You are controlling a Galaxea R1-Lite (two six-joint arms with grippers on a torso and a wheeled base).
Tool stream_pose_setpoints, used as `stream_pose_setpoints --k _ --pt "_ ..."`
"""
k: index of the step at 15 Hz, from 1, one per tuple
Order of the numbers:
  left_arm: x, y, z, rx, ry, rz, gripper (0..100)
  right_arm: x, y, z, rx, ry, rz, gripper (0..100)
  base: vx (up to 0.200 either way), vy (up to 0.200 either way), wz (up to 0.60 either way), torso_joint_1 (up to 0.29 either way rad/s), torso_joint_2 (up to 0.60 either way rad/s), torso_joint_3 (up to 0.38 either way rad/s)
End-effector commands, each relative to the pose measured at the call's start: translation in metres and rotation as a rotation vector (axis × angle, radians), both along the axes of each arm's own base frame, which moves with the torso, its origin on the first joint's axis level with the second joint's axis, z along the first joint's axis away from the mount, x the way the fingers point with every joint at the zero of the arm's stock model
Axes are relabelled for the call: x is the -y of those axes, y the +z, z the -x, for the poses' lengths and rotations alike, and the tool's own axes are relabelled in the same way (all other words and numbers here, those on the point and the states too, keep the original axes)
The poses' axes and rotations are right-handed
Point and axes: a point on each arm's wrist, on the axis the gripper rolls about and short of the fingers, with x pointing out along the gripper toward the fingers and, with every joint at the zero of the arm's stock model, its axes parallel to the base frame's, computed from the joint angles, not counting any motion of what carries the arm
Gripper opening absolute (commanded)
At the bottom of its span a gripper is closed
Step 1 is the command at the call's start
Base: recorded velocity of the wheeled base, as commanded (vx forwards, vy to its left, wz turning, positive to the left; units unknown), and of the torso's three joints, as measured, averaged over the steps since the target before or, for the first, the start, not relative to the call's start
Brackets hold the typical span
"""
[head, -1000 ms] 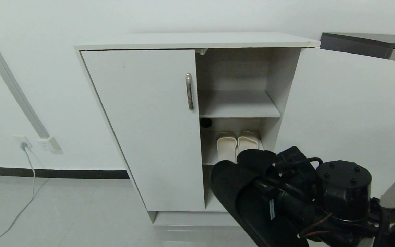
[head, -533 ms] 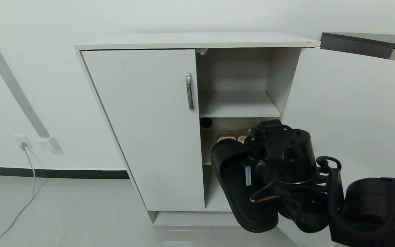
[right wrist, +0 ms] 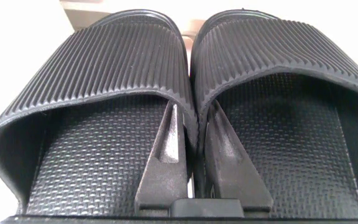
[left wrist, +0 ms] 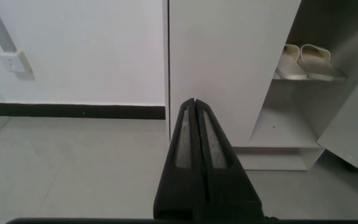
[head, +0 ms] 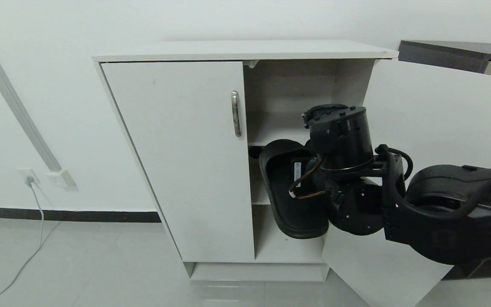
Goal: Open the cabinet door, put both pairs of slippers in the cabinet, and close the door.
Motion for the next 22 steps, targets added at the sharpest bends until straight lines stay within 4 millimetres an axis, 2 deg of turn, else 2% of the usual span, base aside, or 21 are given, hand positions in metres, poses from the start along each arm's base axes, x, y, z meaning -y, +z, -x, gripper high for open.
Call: stream_pose_setpoints --k 1,2,14,17,22 --pt "0.000 0.000 0.000 -0.001 0.000 0.000 0 0.000 0.002 -0.004 0.006 -0.008 -0.008 0 0.000 0.000 0.00 0.000 0.00 0.000" --pt "0.000 0.000 0.000 -0.001 0.000 0.000 0 0.000 0.003 -0.004 0.008 -0.010 -0.010 0 0.000 0.000 0.00 0.000 0.00 0.000" --pt "0.000 0.000 0.000 -0.001 0.000 0.000 0 0.000 -0.001 -0.008 0.001 -0.016 -0.004 0 0.200 0.000 0.00 0.001 0.00 0.002" --pt "0.000 0.000 0.000 -0.001 0.000 0.000 0 -0.001 -0.005 -0.014 -0.004 -0.022 0.001 0 0.000 0.000 0.00 0.000 0.00 0.000" --pt "0.000 0.000 0.000 -0.001 0.000 0.000 0 -0.006 -0.008 -0.051 0.010 -0.077 -0.014 0 0.000 0.000 0.00 0.000 0.00 0.000"
